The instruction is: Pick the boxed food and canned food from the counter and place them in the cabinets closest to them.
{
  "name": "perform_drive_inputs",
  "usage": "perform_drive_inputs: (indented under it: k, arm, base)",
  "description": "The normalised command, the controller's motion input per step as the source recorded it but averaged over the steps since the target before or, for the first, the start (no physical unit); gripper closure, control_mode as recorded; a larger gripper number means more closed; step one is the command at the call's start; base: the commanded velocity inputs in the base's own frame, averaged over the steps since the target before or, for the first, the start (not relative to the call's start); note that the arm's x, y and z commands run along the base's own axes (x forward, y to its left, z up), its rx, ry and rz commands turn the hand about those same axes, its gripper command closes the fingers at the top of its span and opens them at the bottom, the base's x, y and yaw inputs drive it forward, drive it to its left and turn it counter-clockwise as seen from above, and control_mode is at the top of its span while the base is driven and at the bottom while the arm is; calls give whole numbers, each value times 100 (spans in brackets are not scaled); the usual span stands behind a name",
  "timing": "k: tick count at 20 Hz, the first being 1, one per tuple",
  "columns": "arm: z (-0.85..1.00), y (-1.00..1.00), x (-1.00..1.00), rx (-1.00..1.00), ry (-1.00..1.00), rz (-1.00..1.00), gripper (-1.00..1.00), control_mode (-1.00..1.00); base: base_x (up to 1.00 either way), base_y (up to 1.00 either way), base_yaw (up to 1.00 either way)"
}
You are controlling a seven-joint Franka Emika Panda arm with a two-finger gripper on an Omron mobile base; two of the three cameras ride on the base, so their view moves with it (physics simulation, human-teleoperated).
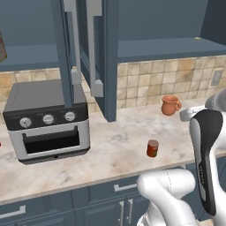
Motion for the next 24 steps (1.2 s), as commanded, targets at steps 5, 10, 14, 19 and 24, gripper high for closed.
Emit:
perform_drive_inputs:
  k: [5, 10, 14, 19, 24]
  arm:
    - [-13, 0, -4, 0, 0, 0, -100, -100]
    - [-18, 0, -2, 0, 0, 0, -100, -100]
    - [-22, 0, -1, 0, 1, 0, -100, -100]
    - [-25, 0, 3, 0, 6, 0, -100, -100]
    - [-25, 1, 15, 0, 10, 0, -100, -100]
  base:
    - [0, 0, 0]
    - [0, 0, 0]
    - [0, 0, 0]
    - [0, 0, 0]
    - [0, 0, 0]
